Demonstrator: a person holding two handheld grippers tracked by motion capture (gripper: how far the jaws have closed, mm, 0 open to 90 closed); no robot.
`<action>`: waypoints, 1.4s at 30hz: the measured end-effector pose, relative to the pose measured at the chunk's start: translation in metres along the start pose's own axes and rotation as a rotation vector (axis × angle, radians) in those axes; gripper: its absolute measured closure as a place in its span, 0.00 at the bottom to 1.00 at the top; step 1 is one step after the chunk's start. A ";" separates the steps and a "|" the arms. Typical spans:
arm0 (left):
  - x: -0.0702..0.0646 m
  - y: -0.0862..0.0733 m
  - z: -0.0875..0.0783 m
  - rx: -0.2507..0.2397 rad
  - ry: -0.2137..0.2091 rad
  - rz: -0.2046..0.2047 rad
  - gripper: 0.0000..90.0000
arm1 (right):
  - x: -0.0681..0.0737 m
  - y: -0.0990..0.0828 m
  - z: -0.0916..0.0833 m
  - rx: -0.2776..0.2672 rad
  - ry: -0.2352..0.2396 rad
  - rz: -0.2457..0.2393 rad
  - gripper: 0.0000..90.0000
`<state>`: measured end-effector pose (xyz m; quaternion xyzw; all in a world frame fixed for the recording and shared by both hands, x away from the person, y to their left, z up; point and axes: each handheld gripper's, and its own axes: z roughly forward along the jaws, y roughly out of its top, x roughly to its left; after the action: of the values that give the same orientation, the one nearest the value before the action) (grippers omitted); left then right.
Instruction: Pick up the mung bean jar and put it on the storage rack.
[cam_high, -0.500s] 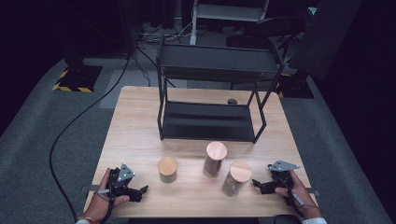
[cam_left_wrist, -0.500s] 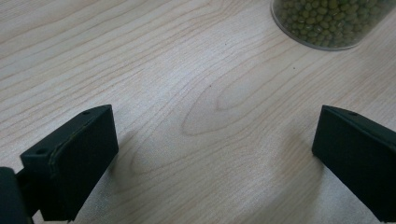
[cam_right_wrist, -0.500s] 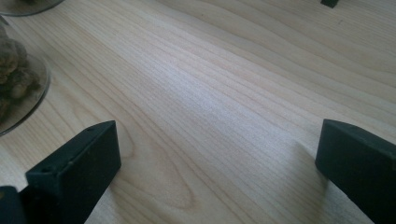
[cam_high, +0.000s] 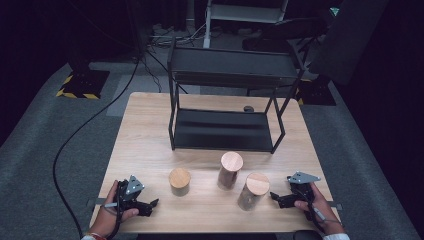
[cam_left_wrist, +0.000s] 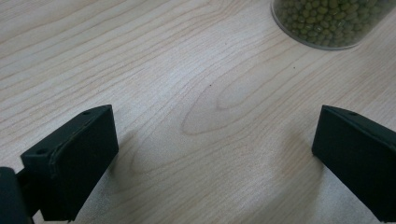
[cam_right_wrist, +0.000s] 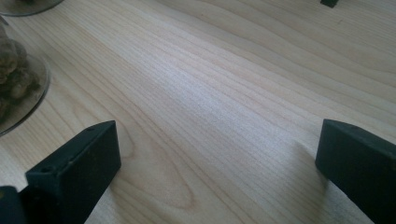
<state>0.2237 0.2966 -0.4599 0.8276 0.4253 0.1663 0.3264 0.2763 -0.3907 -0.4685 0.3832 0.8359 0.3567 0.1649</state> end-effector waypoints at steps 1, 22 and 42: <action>0.000 0.000 0.000 0.001 0.002 0.000 0.00 | 0.000 0.000 0.000 0.000 0.000 0.000 0.00; -0.013 0.005 -0.014 -0.013 0.002 0.049 0.01 | 0.000 0.000 0.000 0.000 0.000 0.000 0.00; -0.030 0.015 -0.024 -0.066 -0.024 0.063 0.01 | 0.000 0.000 0.000 0.000 0.000 0.000 0.00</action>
<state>0.2018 0.2752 -0.4327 0.8314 0.3892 0.1805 0.3532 0.2763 -0.3907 -0.4685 0.3832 0.8359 0.3568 0.1649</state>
